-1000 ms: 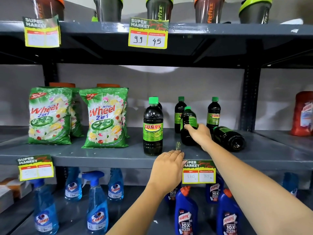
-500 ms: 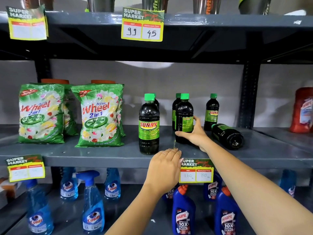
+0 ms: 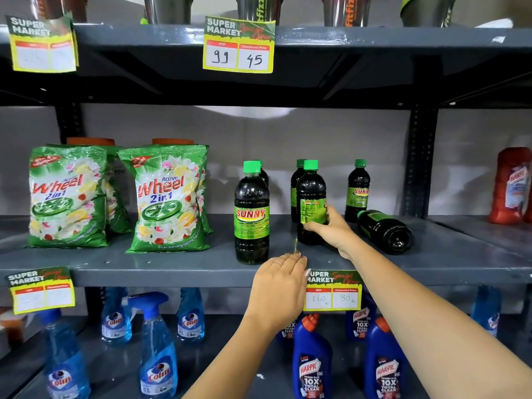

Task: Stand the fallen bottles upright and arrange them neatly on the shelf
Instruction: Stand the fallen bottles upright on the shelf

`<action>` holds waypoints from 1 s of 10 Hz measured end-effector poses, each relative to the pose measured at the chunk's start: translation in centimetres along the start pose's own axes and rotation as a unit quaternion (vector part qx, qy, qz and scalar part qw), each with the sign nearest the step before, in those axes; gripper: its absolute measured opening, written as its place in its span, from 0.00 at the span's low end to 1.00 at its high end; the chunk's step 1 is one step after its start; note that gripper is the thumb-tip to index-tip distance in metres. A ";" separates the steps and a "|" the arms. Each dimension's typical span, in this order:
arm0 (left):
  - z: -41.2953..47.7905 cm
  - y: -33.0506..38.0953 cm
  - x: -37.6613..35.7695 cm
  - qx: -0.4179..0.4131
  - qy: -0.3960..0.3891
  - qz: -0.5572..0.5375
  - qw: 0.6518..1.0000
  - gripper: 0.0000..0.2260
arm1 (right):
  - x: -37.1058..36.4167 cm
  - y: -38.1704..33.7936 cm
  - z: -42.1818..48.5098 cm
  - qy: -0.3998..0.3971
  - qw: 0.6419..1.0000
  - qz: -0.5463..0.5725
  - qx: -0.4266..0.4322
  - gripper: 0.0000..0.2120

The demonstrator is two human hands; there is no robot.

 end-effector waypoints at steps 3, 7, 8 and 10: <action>0.0 0.1 0.1 0.004 -0.003 -0.007 1.000 0.18 | 0.0 0.2 0.1 -0.004 1.000 -0.005 0.001 0.44; -0.1 0.2 0.0 0.013 0.012 -0.009 1.000 0.17 | -0.2 0.1 -0.1 -0.014 0.999 -0.028 0.014 0.38; -0.1 0.2 0.0 0.016 0.014 -0.010 1.000 0.16 | -0.3 0.1 -0.1 -0.010 0.999 -0.044 0.012 0.35; 0.1 0.2 -0.1 0.012 0.009 -0.013 1.000 0.17 | -0.2 -0.1 -0.3 0.011 0.997 -0.077 0.000 0.42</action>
Point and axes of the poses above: each hand's wrist, its own z-axis towards the middle knuckle, its own x-axis out of the back of the hand, y = z × x, the point moved 1 cm from there along z, towards the middle knuckle, and after that the axes turned 15 degrees about -z, right-handed, at the moved point
